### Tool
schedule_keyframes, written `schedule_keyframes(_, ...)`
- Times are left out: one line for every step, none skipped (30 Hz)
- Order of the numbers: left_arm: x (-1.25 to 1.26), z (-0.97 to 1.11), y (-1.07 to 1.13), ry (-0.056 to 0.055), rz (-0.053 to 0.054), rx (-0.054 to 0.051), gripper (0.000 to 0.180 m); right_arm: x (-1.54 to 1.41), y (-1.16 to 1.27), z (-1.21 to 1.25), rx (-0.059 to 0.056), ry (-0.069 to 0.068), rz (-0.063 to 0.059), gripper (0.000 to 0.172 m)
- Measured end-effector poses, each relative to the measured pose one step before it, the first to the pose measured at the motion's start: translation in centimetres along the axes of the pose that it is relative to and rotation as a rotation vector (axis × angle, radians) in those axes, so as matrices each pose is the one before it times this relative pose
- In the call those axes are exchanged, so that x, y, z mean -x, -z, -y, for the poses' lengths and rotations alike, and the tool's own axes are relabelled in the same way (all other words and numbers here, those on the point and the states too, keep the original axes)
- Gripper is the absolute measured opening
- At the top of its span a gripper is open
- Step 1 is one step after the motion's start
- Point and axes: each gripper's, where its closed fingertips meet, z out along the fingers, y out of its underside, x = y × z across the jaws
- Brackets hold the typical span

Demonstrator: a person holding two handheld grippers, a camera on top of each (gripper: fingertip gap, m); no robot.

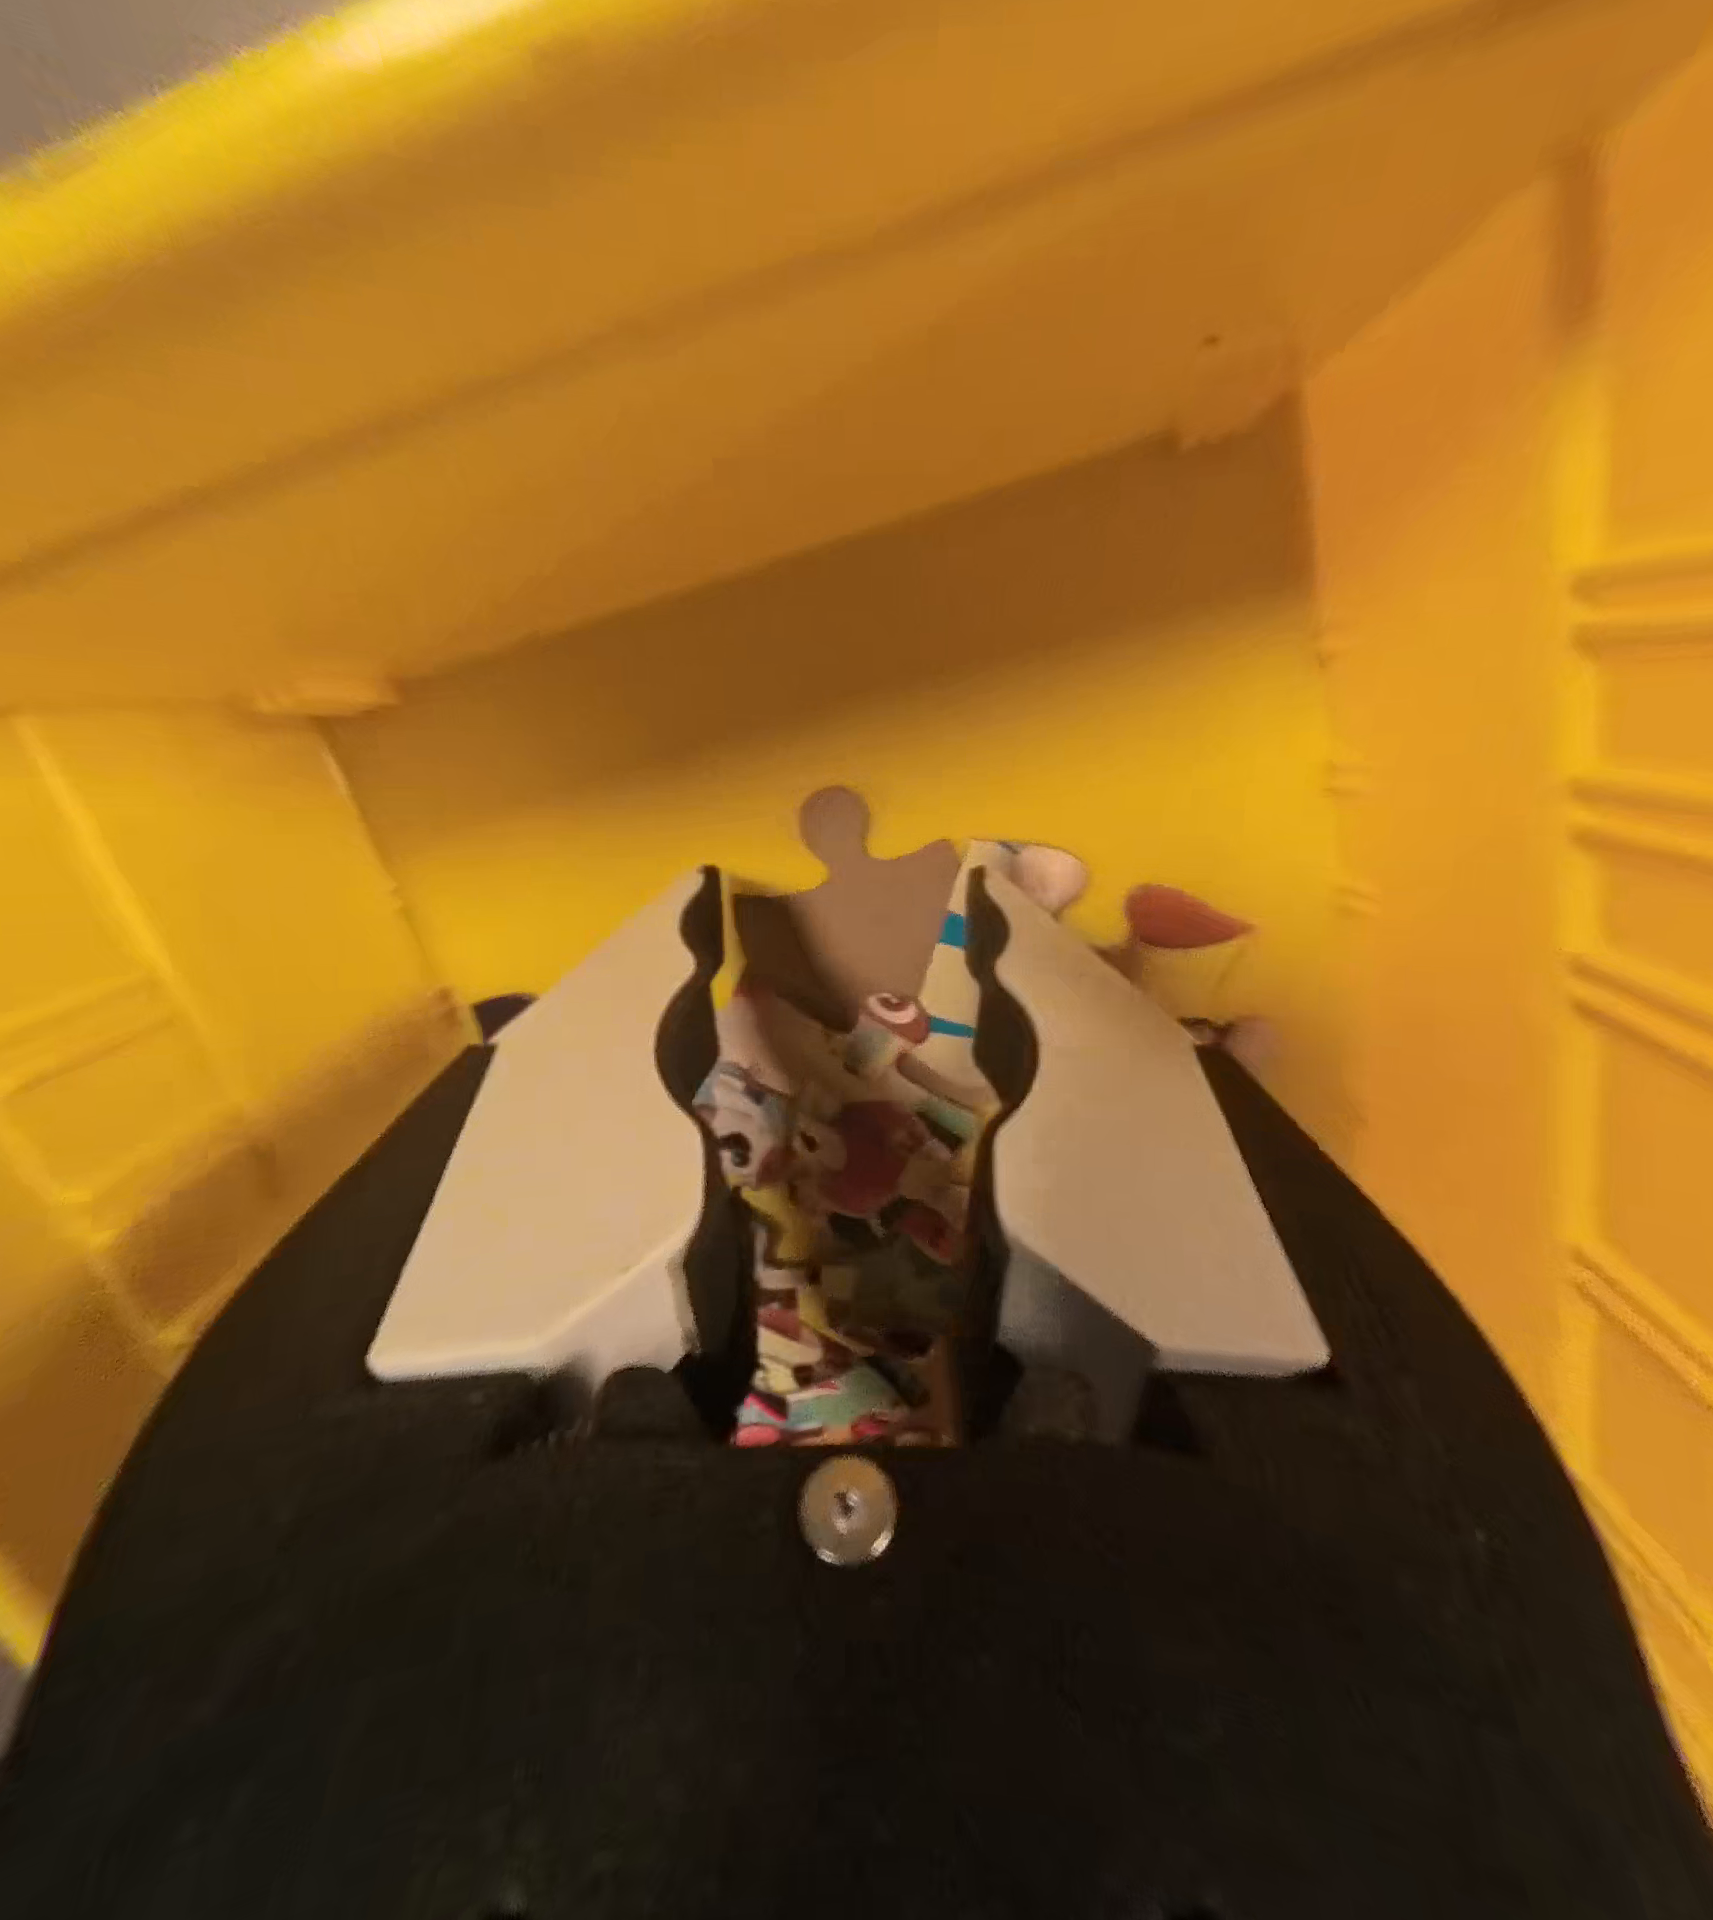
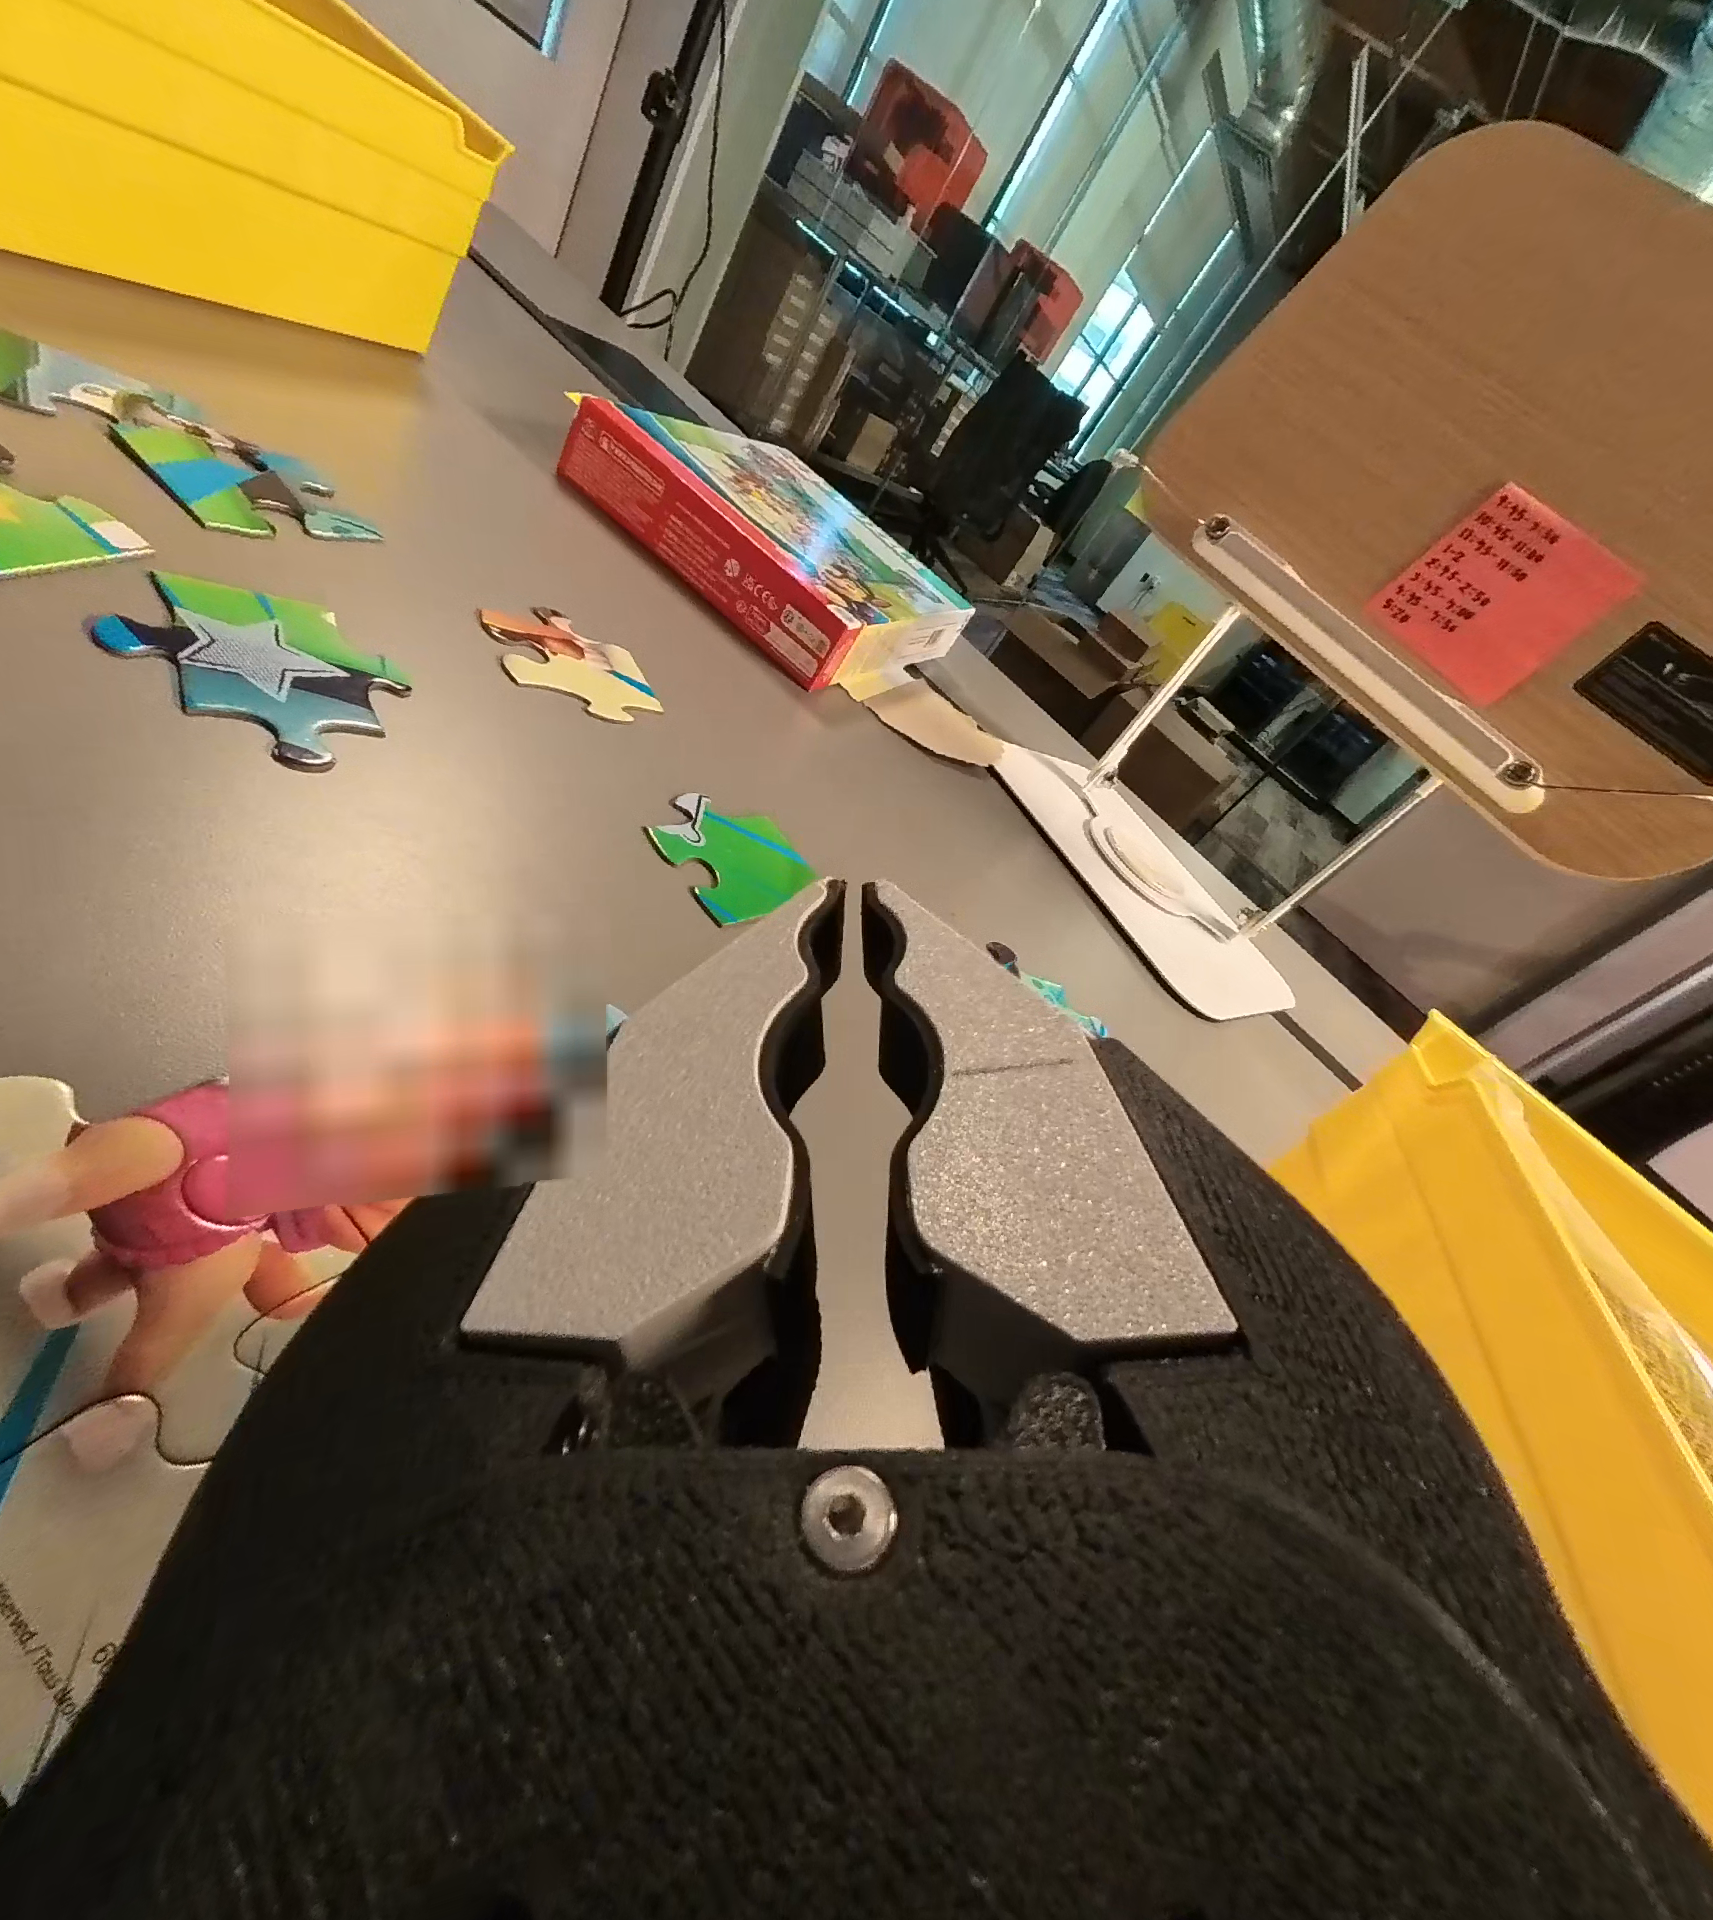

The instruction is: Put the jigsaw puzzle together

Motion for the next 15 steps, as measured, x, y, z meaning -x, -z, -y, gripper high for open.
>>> schedule_keyframes(0.415,0.09,0.033,-0.0079,0.0187,-0.006,0.043,0.008,-0.006,-0.014,0.0008,-0.0009,0.0006,0.001)
schedule_keyframes(0.351,0.156,0.04,-0.0093,0.0146,-0.0113,0.041,0.012,-0.001,-0.007,0.0001,-0.001,0.001,0.001)
schedule_keyframes(-0.243,0.296,0.043,-0.0134,-0.0211,-0.0233,0.04,0.019,0.001,-0.012,0.0005,-0.0009,0.0015,0.001)
schedule_keyframes(-1.155,0.321,0.008,-0.0186,-0.074,-0.0265,0.038,0.018,-0.006,-0.006,0.0006,-0.0001,0.0012,0.001)
schedule_keyframes(-1.07,0.11,-0.04,-0.0069,-0.0654,-0.0127,0.038,0.013,-0.008,0.007,0.0,0.0006,0.0006,0.001)
schedule_keyframes(-0.839,-0.059,-0.029,-0.0113,-0.0467,-0.0013,0.031,0.012,-0.001,0.012,-0.0005,0.0007,0.0006,0.0)
schedule_keyframes(-0.521,-0.173,-0.051,-0.0172,-0.0217,0.0064,0.021,0.019,-0.009,0.009,-0.0001,0.0003,0.0008,0.0)
schedule_keyframes(0.009,-0.357,-0.065,-0.0153,0.0145,0.0188,0.017,0.015,-0.007,-0.003,0.0003,-0.0001,0.0009,0.0)
schedule_keyframes(0.233,-0.433,-0.064,-0.013,0.0277,0.0242,0.015,0.008,-0.008,-0.011,0.0006,-0.0001,0.001,0.0)
schedule_keyframes(-0.276,-0.108,0.07,-0.0051,-0.0099,0.0038,0.011,0.012,-0.004,-0.009,0.0008,0.0,0.0008,0.0)
schedule_keyframes(-0.837,-0.339,0.015,0.009,-0.0515,0.0205,0.007,-0.017,-0.008,-0.001,0.0002,0.0,-0.0013,0.0)
schedule_keyframes(-1.43,-0.438,-0.098,0.0198,-0.0959,0.0289,0.007,-0.075,0.019,0.035,-0.0019,0.0007,-0.005,0.0)
schedule_keyframes(-1.958,-0.347,-0.078,0.0146,-0.1349,0.0221,0.006,-0.048,0.028,0.043,-0.0032,-0.0002,-0.0027,0.0)
schedule_keyframes(-1.653,-0.355,-0.082,0.0072,-0.1194,0.0206,0.008,0.01,0.004,0.004,-0.0003,-0.0028,0.0019,0.0)
schedule_keyframes(-0.404,0.015,0.079,0.0105,-0.0398,-0.0037,0.01,-0.026,-0.012,-0.047,0.0024,-0.0026,0.0001,0.0)
